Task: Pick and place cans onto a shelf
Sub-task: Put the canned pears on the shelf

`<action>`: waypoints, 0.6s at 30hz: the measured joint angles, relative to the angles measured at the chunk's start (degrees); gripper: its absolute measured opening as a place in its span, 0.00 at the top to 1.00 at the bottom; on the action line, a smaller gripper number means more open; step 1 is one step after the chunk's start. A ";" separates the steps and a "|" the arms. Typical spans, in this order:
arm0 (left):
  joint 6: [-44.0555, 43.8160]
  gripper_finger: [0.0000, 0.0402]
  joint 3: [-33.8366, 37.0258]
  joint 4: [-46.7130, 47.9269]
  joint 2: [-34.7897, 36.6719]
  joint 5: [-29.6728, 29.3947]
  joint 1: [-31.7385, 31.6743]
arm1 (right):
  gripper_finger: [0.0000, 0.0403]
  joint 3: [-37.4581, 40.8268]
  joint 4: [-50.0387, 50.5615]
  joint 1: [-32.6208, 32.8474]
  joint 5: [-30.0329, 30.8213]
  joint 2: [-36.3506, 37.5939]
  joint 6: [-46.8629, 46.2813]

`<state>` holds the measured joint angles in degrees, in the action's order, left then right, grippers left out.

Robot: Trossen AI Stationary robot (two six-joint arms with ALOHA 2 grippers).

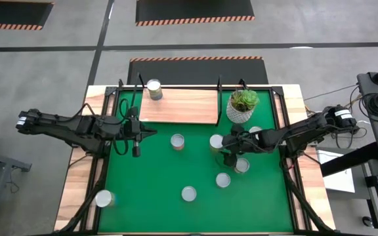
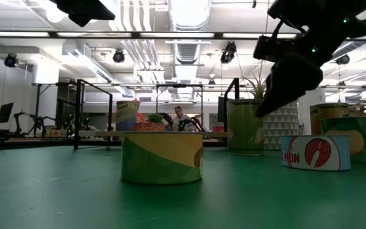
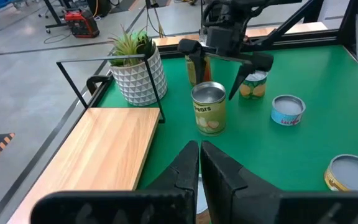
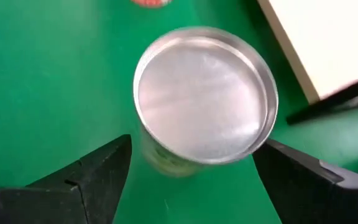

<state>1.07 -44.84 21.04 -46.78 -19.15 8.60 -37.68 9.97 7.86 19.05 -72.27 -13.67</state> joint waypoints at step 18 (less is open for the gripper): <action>-1.87 1.00 0.51 -1.98 0.00 0.06 0.00 | 0.38 5.68 -12.04 -0.03 0.77 -0.02 -2.80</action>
<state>-0.80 -44.33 19.06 -46.78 -19.09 8.60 -32.01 -2.07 7.84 19.82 -72.29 -16.47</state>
